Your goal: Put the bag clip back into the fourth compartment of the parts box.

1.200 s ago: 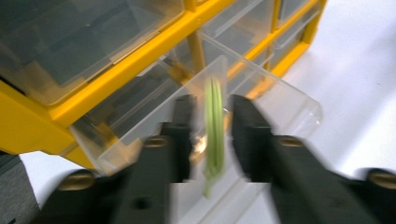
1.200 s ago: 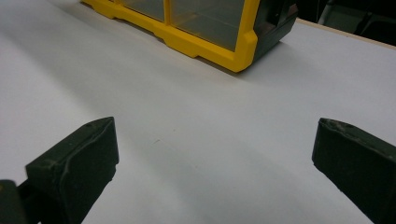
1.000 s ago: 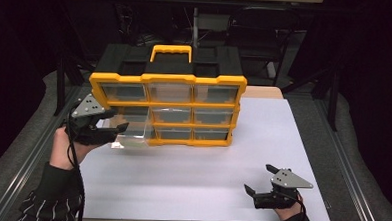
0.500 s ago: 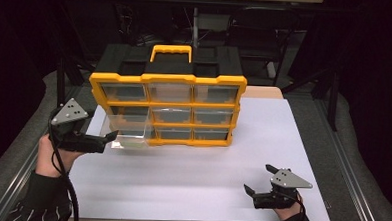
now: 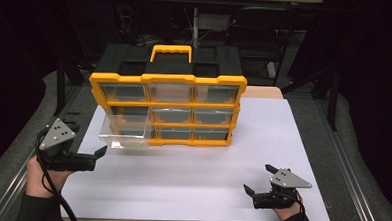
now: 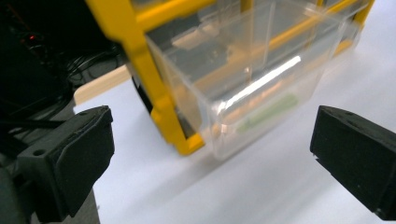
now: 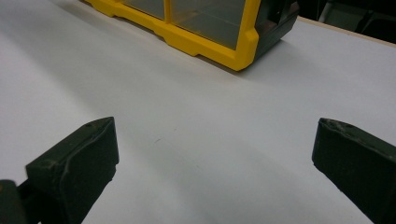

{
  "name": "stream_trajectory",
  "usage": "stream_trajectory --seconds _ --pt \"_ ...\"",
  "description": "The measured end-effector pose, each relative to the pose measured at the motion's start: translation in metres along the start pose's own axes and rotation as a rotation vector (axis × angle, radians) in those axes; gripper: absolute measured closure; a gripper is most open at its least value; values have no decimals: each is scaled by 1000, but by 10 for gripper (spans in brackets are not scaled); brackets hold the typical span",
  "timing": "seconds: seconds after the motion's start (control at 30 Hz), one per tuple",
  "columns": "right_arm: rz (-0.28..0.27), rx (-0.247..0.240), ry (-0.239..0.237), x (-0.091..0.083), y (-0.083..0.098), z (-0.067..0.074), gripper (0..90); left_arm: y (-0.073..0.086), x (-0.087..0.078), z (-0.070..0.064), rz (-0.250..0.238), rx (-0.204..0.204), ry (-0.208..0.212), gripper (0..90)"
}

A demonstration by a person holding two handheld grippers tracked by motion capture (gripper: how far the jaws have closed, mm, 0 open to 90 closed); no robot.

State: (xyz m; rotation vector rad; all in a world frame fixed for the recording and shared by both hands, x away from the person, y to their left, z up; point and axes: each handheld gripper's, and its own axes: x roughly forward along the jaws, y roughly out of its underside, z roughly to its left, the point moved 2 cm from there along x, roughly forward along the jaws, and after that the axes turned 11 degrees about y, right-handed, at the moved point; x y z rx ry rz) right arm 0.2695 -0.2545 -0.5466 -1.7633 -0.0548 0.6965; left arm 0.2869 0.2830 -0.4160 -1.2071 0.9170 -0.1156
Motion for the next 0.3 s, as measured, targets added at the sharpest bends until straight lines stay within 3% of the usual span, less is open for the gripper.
stream_trajectory --seconds 0.07,0.3 --pt "0 0 0 0 0 0 0 15 2 -2 4 -8 -32 1" --pt "1 3 0 0 0 0 0 58 13 -7 6 -74 -59 0"
